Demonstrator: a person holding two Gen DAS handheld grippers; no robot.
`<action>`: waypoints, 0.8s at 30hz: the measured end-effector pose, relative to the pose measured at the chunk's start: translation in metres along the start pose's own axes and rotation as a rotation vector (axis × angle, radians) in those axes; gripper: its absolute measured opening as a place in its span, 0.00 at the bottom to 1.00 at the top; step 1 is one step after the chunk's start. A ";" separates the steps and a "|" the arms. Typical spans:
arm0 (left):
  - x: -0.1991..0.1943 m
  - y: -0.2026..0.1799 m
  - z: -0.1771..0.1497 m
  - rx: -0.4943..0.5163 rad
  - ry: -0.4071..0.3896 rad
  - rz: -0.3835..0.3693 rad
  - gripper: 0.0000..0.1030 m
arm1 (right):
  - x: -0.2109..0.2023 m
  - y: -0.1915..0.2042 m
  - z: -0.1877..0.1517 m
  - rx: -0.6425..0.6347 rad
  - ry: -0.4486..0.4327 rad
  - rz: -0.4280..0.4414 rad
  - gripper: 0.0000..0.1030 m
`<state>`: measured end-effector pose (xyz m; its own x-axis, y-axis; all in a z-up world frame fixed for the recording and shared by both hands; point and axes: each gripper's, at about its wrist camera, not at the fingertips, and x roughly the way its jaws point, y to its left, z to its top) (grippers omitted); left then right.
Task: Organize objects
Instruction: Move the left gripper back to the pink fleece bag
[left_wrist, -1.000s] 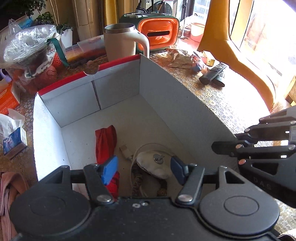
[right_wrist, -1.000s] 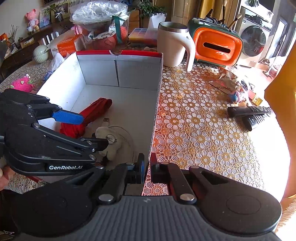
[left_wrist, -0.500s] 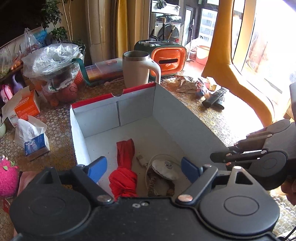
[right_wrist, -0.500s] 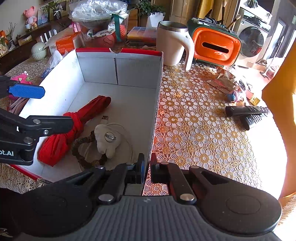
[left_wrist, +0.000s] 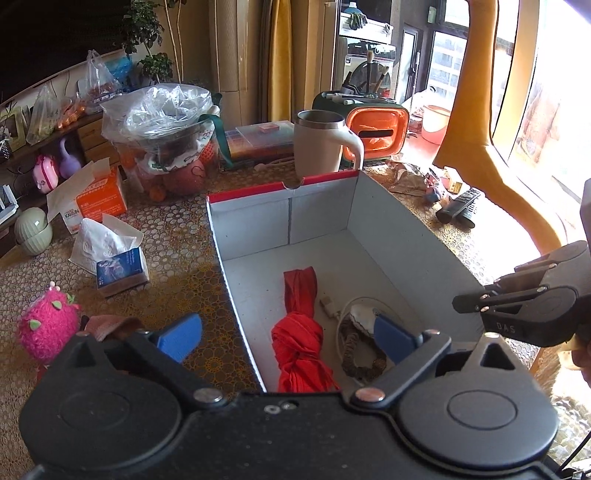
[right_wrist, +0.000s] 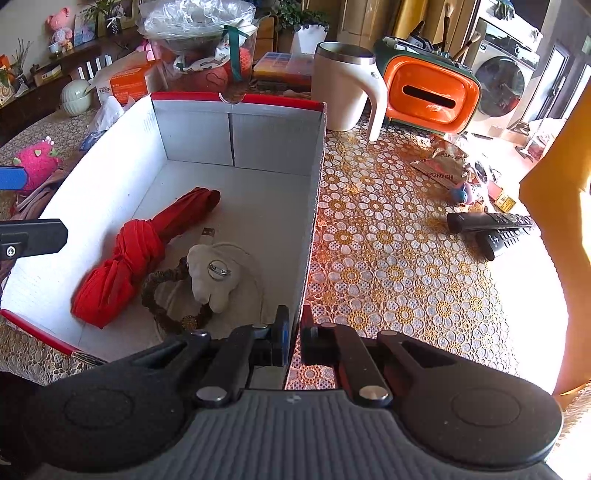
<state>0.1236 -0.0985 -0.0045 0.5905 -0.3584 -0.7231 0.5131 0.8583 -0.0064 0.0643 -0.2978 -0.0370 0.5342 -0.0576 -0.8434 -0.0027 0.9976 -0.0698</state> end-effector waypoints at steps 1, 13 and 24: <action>-0.002 0.003 -0.001 -0.005 -0.006 0.005 0.98 | 0.000 0.000 0.000 -0.001 0.000 -0.001 0.04; -0.026 0.059 -0.021 -0.060 -0.020 0.109 0.99 | 0.001 0.003 0.001 -0.001 0.011 -0.018 0.04; -0.027 0.143 -0.055 -0.129 0.045 0.257 0.99 | 0.002 0.005 0.002 0.000 0.023 -0.028 0.04</action>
<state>0.1469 0.0543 -0.0241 0.6613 -0.1089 -0.7422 0.2651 0.9595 0.0954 0.0668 -0.2931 -0.0381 0.5141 -0.0865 -0.8533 0.0118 0.9955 -0.0938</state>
